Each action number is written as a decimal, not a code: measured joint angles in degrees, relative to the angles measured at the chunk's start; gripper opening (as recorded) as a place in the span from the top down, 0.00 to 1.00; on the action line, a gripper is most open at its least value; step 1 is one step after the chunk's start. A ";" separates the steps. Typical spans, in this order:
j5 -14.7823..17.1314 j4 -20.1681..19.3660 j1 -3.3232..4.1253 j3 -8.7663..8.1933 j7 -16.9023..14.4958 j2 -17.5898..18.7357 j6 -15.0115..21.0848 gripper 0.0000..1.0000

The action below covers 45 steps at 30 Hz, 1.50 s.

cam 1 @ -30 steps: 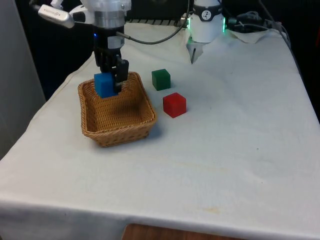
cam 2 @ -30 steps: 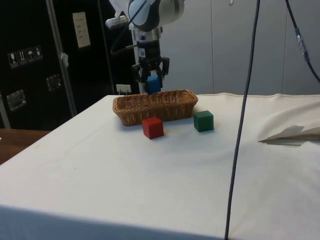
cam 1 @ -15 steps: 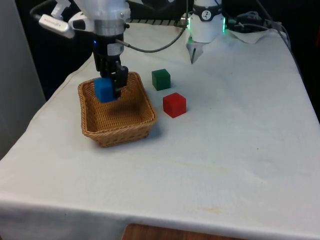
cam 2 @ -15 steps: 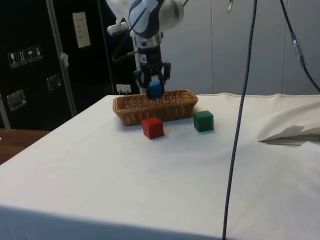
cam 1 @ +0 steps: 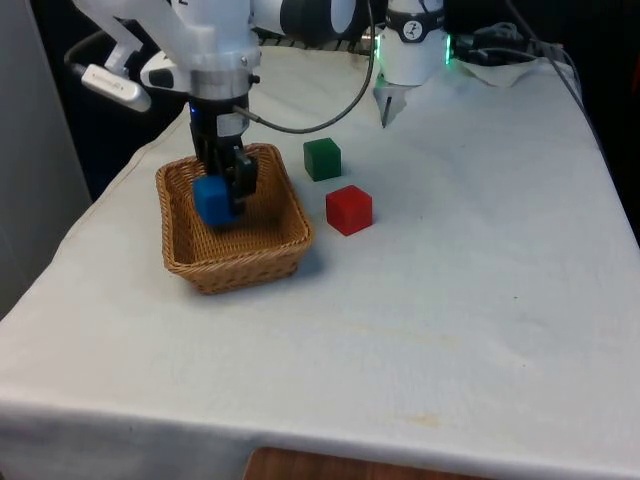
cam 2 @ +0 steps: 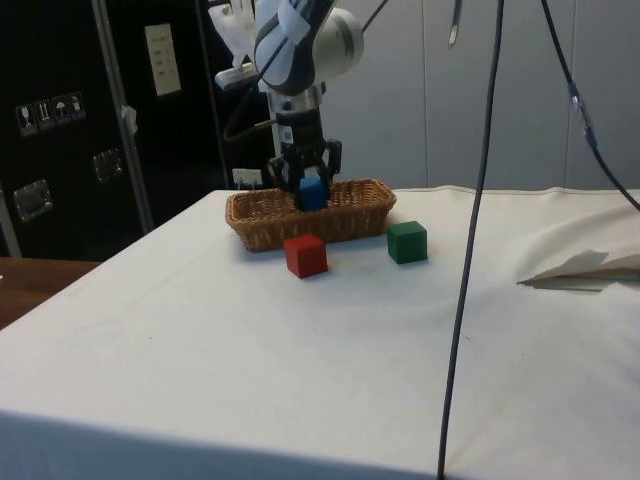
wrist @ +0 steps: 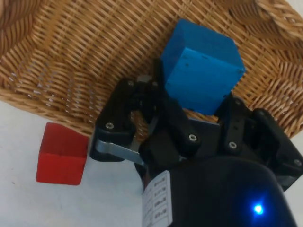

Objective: Pick up the blue cube and place it into the basket.

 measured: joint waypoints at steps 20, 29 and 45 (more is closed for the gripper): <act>1.43 0.74 0.06 0.06 -0.63 1.66 0.00 0.00; 1.26 0.97 0.11 -0.40 -1.26 -0.69 -2.23 0.00; -1.60 0.63 1.20 -0.74 -2.01 -7.28 -7.73 0.00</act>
